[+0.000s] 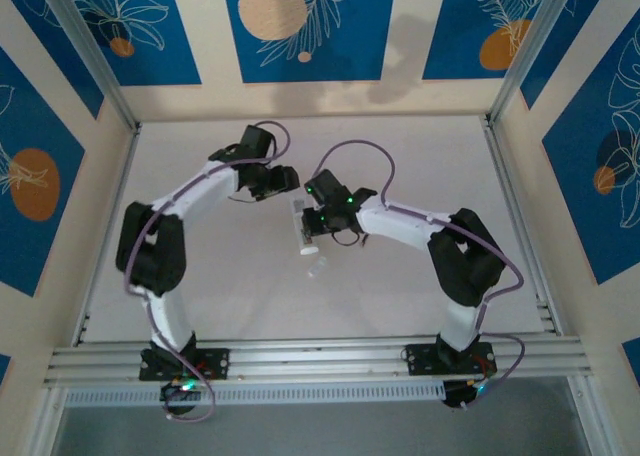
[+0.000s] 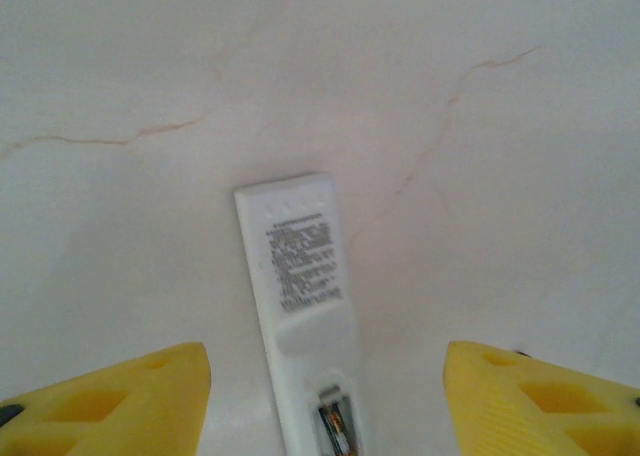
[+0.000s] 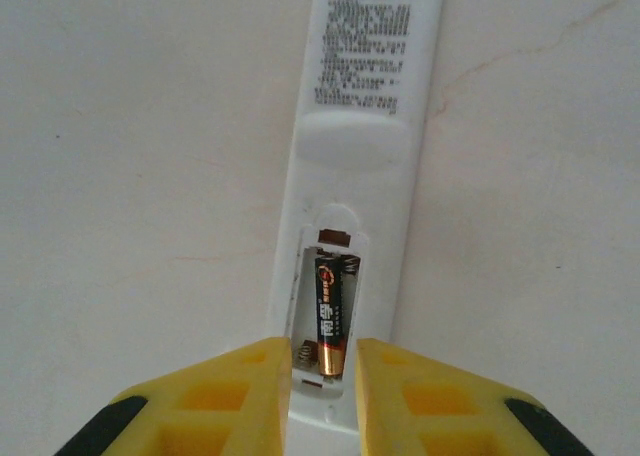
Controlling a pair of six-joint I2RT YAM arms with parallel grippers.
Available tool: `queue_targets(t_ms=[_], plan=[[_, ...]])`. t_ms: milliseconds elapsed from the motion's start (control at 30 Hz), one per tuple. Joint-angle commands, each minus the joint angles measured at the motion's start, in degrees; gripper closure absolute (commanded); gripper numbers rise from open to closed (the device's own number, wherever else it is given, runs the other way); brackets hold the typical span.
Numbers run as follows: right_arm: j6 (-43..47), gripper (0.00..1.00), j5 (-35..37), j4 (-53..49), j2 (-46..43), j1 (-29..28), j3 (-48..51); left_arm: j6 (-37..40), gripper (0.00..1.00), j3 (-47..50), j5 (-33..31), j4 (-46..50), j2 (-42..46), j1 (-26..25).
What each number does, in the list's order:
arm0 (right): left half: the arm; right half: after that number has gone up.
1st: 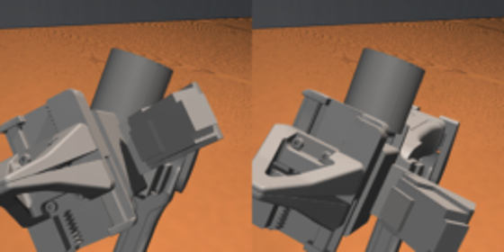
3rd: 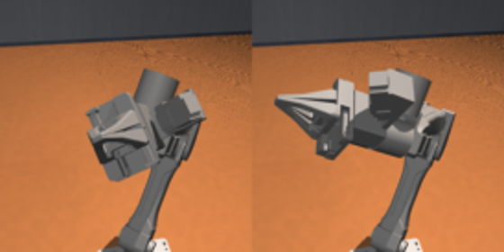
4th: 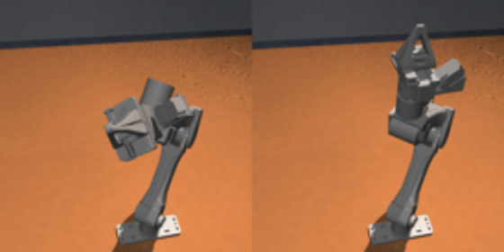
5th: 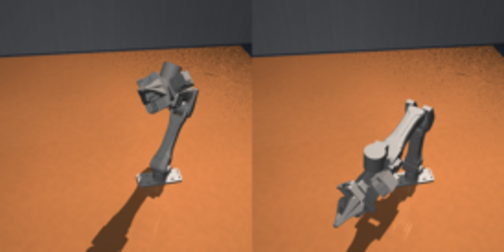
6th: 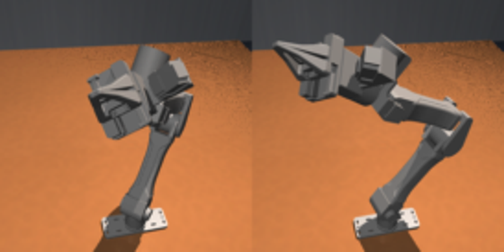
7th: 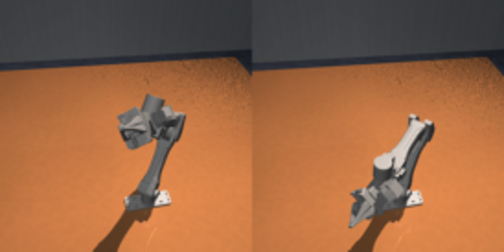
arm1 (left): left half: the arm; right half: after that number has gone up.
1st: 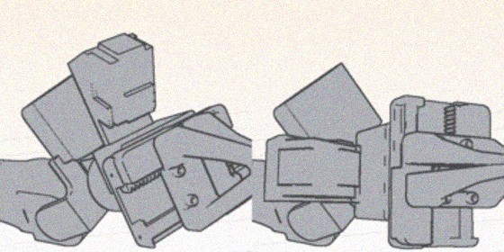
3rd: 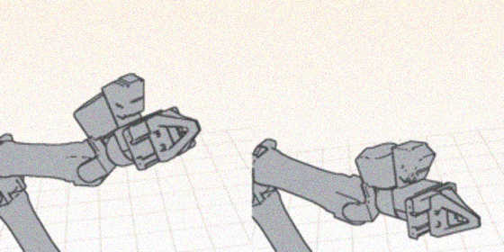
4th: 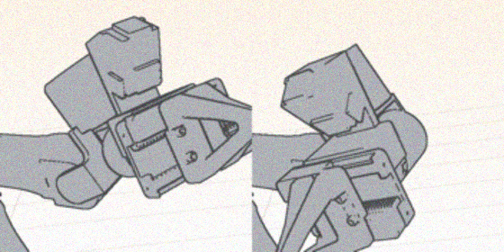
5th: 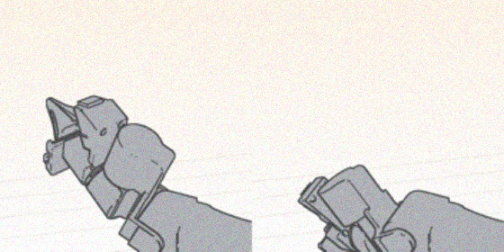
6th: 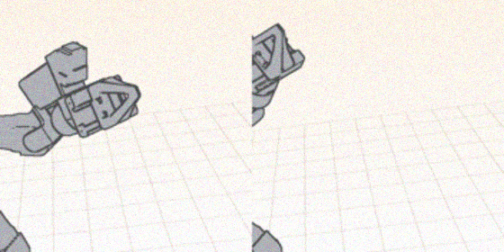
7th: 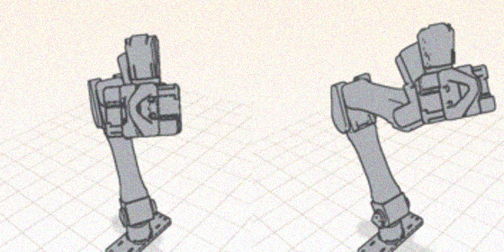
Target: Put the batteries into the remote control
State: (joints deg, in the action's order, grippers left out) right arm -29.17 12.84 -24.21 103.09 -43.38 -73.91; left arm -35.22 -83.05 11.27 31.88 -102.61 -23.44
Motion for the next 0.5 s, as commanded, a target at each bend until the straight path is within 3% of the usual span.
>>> queue_targets(t_ms=[0,267,467], plan=[[2.1,0.75,-2.2,-11.6,2.1,0.3,-5.1,0.8,0.37,4.4,-1.2,0.2,8.4,2.0],[3.9,0.72,3.0,-25.1,12.8,-2.7,-20.4,0.5,0.37,13.6,-2.6,0.2,22.6,3.8],[3.9,0.76,6.7,-26.8,16.8,-3.9,-24.6,1.7,0.37,17.8,-7.5,0.6,29.5,4.2]])
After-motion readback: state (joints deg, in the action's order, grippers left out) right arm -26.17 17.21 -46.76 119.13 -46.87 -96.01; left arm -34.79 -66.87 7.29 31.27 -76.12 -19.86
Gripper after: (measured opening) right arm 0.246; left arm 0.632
